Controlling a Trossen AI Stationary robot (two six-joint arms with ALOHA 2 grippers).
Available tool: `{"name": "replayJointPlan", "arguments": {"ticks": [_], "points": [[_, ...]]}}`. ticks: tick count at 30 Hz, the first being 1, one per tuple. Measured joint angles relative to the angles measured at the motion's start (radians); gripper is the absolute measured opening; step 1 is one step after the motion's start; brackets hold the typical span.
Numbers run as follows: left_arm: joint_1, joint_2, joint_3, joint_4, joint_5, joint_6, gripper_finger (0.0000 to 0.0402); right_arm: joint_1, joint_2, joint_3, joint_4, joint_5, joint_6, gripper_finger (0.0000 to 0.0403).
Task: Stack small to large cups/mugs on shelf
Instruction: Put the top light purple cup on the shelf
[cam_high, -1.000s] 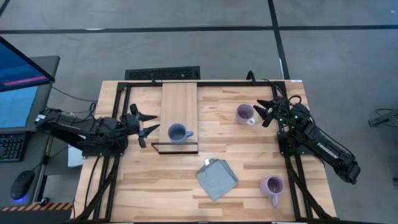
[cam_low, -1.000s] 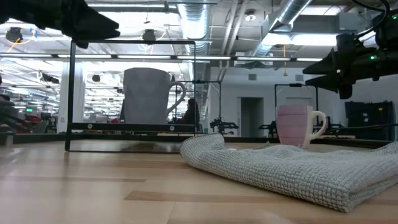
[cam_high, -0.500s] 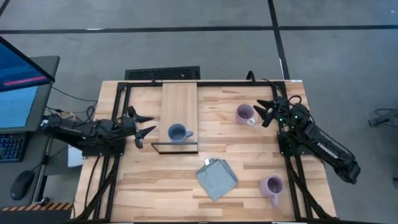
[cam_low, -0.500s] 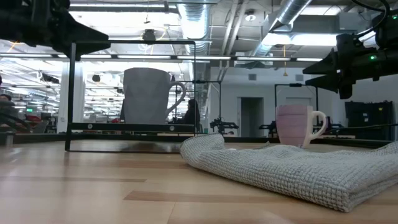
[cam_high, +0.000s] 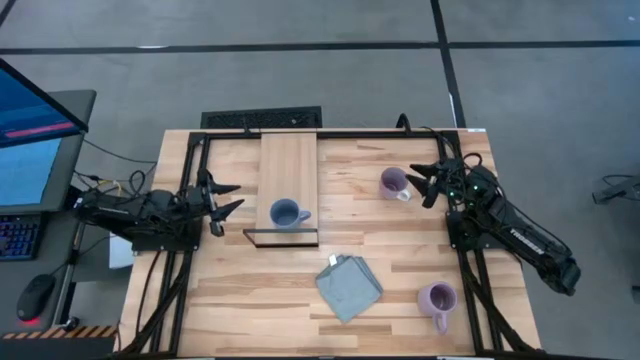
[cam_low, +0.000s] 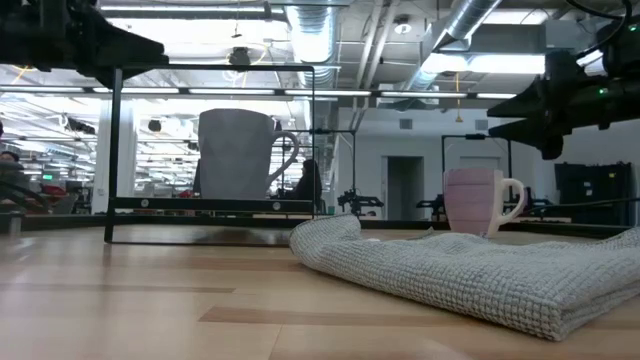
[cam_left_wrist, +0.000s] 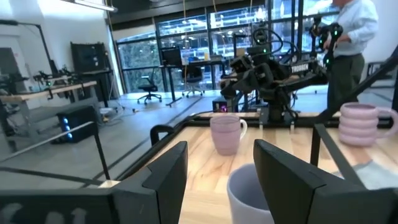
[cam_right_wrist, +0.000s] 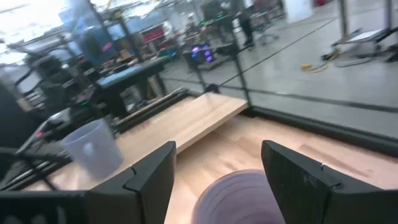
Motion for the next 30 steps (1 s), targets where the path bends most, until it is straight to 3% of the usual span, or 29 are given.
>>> {"name": "replayJointPlan", "arguments": {"ticks": [14,18,21,30], "points": [[0.000,0.000,0.000,-0.067,0.000,-0.063,0.0177,0.052,0.165,0.004,-0.013,-0.001,-0.104,0.0260],[0.000,0.000,0.000,-0.096,-0.001,-0.092,0.0177,0.080,0.193,0.059,-0.186,0.021,-0.140,0.0260],[0.000,0.000,0.000,-0.102,-0.001,-0.092,0.0176,0.112,0.195,0.104,-0.279,0.059,-0.185,0.0260],[0.000,0.000,0.000,-0.124,-0.009,-0.084,0.0177,0.214,0.196,0.160,-0.316,0.239,-0.121,0.0260]]}}
